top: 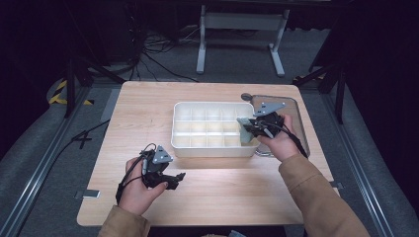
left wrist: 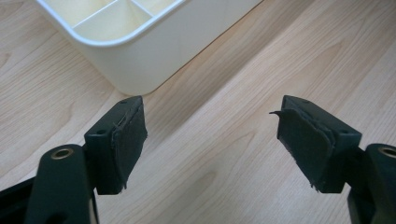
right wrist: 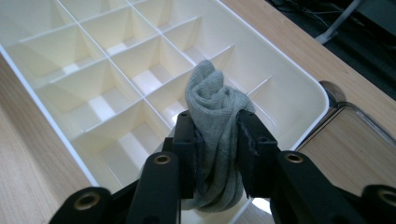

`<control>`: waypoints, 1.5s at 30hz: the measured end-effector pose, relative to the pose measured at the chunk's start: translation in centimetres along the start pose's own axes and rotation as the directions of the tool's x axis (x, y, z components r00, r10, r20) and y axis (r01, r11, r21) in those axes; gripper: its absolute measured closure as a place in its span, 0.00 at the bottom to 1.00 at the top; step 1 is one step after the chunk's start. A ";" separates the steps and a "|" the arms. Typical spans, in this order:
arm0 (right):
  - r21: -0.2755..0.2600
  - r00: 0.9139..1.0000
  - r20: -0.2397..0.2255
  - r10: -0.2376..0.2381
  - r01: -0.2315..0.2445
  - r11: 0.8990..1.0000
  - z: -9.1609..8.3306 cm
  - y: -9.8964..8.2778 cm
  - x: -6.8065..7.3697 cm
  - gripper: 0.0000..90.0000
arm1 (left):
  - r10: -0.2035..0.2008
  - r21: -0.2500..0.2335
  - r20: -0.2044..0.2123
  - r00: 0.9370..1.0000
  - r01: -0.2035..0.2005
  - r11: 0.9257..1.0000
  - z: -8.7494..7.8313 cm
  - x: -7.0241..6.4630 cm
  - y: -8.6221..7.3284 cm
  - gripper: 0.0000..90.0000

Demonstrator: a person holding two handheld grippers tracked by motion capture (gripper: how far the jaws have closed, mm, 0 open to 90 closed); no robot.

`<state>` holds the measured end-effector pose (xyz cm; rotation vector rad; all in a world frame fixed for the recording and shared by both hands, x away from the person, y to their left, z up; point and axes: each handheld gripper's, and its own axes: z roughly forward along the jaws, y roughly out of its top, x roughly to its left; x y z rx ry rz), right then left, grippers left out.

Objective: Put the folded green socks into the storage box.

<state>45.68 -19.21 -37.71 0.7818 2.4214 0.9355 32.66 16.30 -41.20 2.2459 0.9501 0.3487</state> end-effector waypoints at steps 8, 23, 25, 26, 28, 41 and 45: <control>0.007 1.000 0.019 -0.023 0.023 1.000 0.9 -0.6 0.5 0.78 | -0.004 0.004 -0.006 1.000 0.004 1.000 -0.3 0.1 -0.4 0.27; 0.030 0.996 0.035 -0.086 0.085 0.996 0.0 -1.2 1.4 0.78 | -0.007 0.007 0.007 1.000 0.007 1.000 0.1 -0.1 -0.1 0.27; 0.053 0.994 0.057 -0.097 0.094 0.994 -0.1 -1.3 1.3 0.78 | -0.006 0.013 0.008 1.000 0.006 1.000 0.1 -0.1 -0.1 0.27; 0.054 0.994 0.055 -0.099 0.096 0.994 -0.1 -1.3 1.3 0.78 | -0.011 0.009 0.008 1.000 0.011 1.000 0.2 -0.2 -0.1 0.27; 0.066 0.994 0.035 -0.100 0.098 0.993 0.2 -1.5 1.4 0.78 | -0.005 0.012 0.011 1.000 0.005 1.000 0.3 -0.2 -0.1 0.27; 0.147 0.998 -0.044 0.051 -0.044 0.988 2.0 -2.7 1.2 0.70 | -0.005 0.018 0.011 1.000 0.005 1.000 0.4 -0.2 -0.2 0.27; 0.156 0.994 -0.065 0.089 -0.078 0.985 1.2 -1.9 0.5 0.60 | -0.012 0.020 0.014 1.000 0.012 1.000 0.3 -0.1 -0.2 0.27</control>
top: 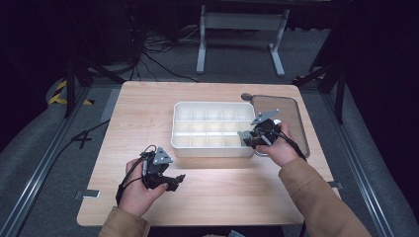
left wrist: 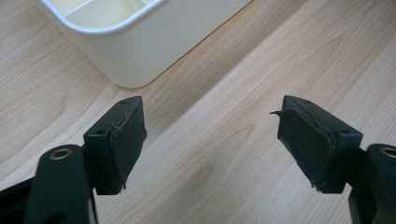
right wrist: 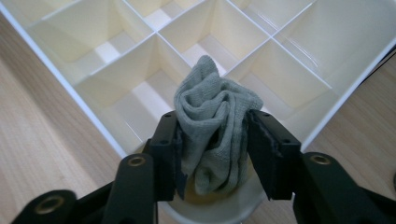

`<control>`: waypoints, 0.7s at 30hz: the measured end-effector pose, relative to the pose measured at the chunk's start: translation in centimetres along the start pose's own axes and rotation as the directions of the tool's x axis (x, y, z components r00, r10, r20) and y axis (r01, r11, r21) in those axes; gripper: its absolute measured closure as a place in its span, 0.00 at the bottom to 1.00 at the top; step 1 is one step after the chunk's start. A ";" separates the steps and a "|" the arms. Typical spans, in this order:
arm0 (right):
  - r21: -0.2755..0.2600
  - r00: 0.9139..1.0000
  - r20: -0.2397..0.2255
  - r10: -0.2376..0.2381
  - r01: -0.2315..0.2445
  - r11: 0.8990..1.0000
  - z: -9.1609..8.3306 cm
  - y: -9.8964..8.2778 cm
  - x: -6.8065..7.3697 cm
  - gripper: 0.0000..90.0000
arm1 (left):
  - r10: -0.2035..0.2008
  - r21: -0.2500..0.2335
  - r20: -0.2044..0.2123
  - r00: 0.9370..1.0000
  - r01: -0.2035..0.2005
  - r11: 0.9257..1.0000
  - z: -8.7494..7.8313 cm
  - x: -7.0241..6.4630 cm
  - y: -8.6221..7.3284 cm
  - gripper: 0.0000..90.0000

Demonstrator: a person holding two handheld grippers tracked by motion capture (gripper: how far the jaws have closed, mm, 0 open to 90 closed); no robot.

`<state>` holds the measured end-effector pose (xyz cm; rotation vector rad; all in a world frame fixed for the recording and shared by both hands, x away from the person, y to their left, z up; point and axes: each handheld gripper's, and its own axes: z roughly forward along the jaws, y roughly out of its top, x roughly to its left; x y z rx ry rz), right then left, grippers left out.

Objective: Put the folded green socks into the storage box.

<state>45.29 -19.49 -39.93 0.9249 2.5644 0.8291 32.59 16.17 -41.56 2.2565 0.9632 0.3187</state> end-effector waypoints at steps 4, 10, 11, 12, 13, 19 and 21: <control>0.003 1.000 -0.015 0.014 -0.014 1.000 -0.8 1.3 -0.5 0.55 | 0.003 0.000 0.001 1.000 -0.003 1.000 0.0 -0.1 -0.1 0.27; 0.123 0.999 -0.046 0.006 0.000 0.992 0.4 2.9 -0.8 0.64 | 0.004 0.007 -0.007 1.000 -0.004 1.000 -0.3 -0.1 -0.6 0.27; 0.151 0.999 -0.049 -0.005 0.012 0.988 0.5 3.0 -0.7 0.69 | -0.001 0.011 -0.004 1.000 0.001 1.000 -0.4 0.0 -0.7 0.27; 0.183 0.999 -0.044 -0.028 0.036 0.982 0.7 3.2 -0.7 0.74 | 0.004 0.009 -0.012 1.000 -0.004 1.000 -0.6 0.1 -0.8 0.27; 0.219 0.998 -0.038 -0.045 0.053 0.974 0.9 3.4 -0.7 0.79 | -0.010 0.008 -0.012 1.000 0.010 1.000 -0.6 0.1 -1.0 0.27; 0.342 0.992 -0.063 -0.105 0.120 0.932 2.5 3.6 -0.3 0.85 | -0.022 0.009 -0.017 1.000 0.023 1.000 -0.8 0.1 -1.4 0.27; 0.392 0.992 -0.069 -0.107 0.126 0.911 4.0 3.2 -0.1 0.85 | -0.007 0.014 -0.024 1.000 0.008 1.000 -0.9 0.2 -1.4 0.27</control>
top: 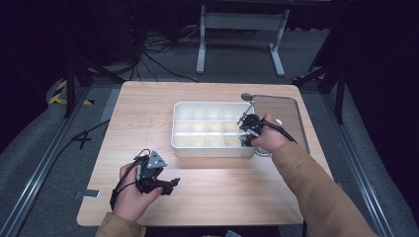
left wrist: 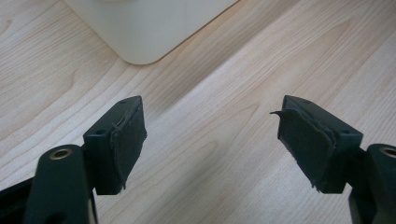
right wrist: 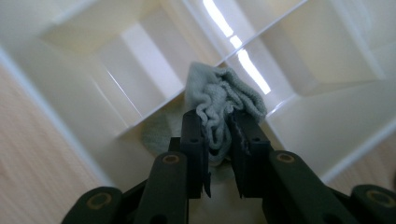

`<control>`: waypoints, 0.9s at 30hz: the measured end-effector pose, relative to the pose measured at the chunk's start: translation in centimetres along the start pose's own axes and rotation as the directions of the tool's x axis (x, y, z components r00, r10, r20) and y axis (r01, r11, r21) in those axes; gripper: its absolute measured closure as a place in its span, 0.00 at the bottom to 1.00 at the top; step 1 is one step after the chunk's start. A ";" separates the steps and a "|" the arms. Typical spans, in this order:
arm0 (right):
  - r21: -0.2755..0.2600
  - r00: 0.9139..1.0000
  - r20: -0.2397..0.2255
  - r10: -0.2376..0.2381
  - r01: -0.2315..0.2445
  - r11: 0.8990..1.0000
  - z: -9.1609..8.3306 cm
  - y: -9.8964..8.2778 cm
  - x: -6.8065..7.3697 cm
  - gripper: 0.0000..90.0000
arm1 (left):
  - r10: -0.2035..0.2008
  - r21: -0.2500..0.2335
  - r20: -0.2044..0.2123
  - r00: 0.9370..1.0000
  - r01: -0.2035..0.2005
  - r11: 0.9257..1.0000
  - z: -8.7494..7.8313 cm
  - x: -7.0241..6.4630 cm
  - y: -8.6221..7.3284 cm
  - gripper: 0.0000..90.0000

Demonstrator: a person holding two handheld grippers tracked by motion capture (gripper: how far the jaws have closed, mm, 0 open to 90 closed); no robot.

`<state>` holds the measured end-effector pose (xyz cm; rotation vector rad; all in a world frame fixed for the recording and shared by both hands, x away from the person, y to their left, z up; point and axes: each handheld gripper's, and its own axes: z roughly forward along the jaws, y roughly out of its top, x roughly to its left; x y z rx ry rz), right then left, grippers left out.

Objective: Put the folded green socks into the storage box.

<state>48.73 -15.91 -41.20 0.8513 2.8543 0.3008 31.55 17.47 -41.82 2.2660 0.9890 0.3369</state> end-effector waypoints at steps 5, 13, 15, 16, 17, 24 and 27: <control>0.005 1.000 -0.010 0.017 -0.017 1.000 0.4 0.2 -0.2 0.85 | -0.008 0.007 0.013 1.000 0.008 1.000 0.0 -0.1 -0.1 0.27; -0.068 0.997 -0.048 0.059 -0.063 0.996 -0.6 -0.9 -0.3 0.69 | -0.008 0.002 0.017 1.000 0.008 1.000 0.2 -0.2 0.2 0.27; -0.105 0.995 -0.054 0.081 -0.086 0.991 -1.5 -1.2 -0.3 0.67 | 0.006 0.005 0.021 1.000 -0.006 1.000 0.2 -0.1 0.3 0.27; -0.116 0.995 -0.053 0.079 -0.084 0.990 -1.9 -1.4 -0.3 0.67 | -0.003 0.008 0.028 1.000 0.003 1.000 0.2 -0.1 0.3 0.27; -0.132 0.995 -0.054 0.083 -0.089 0.987 -2.4 -1.5 -0.3 0.66 | -0.011 0.004 0.028 1.000 0.011 1.000 0.2 -0.2 0.3 0.27; -0.324 0.991 -0.071 0.111 -0.128 0.937 -6.2 -2.9 0.0 0.61 | -0.016 0.008 0.046 0.999 0.016 1.000 -0.3 -0.3 0.7 0.28; -0.392 0.990 -0.087 0.112 -0.138 0.910 -7.4 -3.8 0.3 0.58 | -0.015 0.005 0.047 0.999 0.015 1.000 -0.3 -0.4 0.8 0.28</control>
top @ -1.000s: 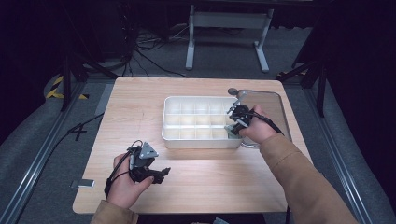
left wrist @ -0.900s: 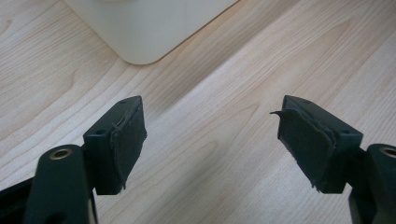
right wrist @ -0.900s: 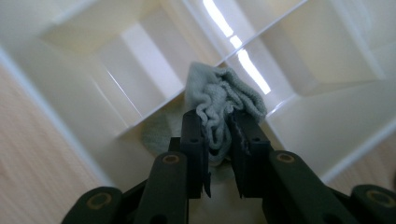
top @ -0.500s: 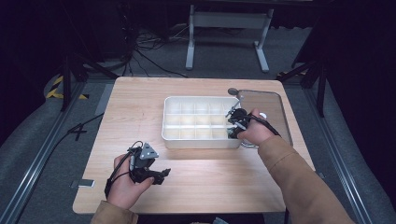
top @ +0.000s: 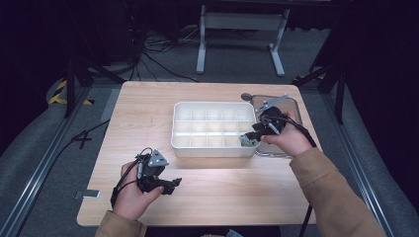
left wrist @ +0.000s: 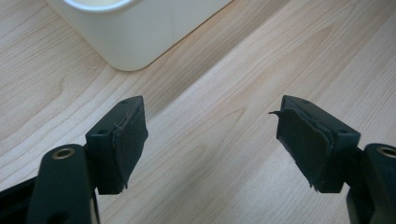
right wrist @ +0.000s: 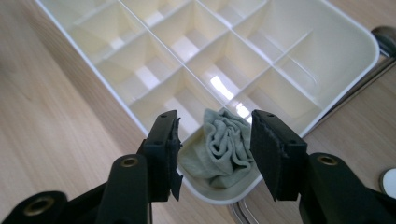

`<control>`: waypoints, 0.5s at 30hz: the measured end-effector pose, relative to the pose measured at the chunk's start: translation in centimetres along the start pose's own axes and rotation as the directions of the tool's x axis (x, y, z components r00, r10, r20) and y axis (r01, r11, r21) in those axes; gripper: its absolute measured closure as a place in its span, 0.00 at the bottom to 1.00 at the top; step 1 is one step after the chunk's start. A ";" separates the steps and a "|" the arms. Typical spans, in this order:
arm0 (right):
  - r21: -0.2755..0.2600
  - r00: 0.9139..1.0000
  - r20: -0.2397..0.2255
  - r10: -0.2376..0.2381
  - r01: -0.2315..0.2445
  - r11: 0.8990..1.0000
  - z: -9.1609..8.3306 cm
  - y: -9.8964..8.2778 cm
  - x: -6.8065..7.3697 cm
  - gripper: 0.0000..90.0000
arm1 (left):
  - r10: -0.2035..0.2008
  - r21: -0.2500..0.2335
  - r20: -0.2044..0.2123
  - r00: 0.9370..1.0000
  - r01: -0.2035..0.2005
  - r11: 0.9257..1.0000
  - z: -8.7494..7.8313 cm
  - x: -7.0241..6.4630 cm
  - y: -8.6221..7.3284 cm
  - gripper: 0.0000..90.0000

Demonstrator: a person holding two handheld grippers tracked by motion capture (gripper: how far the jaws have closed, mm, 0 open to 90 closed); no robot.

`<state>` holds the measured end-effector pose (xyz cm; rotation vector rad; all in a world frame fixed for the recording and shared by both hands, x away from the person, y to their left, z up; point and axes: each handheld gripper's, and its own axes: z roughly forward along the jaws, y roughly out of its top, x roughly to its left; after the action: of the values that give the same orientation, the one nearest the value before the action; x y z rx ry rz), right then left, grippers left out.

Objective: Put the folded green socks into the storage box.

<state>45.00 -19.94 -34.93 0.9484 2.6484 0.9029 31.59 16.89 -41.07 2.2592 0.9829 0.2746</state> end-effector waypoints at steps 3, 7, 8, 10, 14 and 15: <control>-0.050 1.000 -0.022 0.001 -0.002 0.999 -1.3 -0.7 0.5 0.56 | 0.012 0.006 0.006 1.000 -0.012 1.000 0.0 0.0 0.0 0.28; -0.096 0.999 -0.039 -0.008 0.004 0.995 -2.5 -1.8 1.1 0.55 | 0.009 0.005 0.007 1.000 -0.009 1.000 0.0 -0.2 0.1 0.28; -0.106 0.999 -0.045 -0.011 0.006 0.994 -2.7 -2.0 1.3 0.55 | 0.016 0.008 0.007 1.000 -0.016 1.000 0.0 -0.2 0.2 0.28; -0.124 0.998 -0.057 -0.013 0.006 0.992 -3.3 -2.5 1.6 0.55 | 0.021 0.010 0.009 1.000 -0.021 1.000 -0.1 -0.2 0.3 0.28; -0.150 0.996 -0.083 -0.037 0.024 0.988 -4.4 -3.6 2.3 0.52 | 0.025 0.010 0.016 1.000 -0.025 1.000 -0.1 -0.3 0.5 0.28; -0.151 0.995 -0.089 -0.036 0.023 0.988 -4.6 -3.8 2.4 0.52 | 0.028 0.017 0.019 0.999 -0.029 0.999 -0.1 -0.3 0.6 0.28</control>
<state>39.53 -22.95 -33.46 0.8496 2.6167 1.1463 31.67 16.46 -40.59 2.2892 0.9479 0.2580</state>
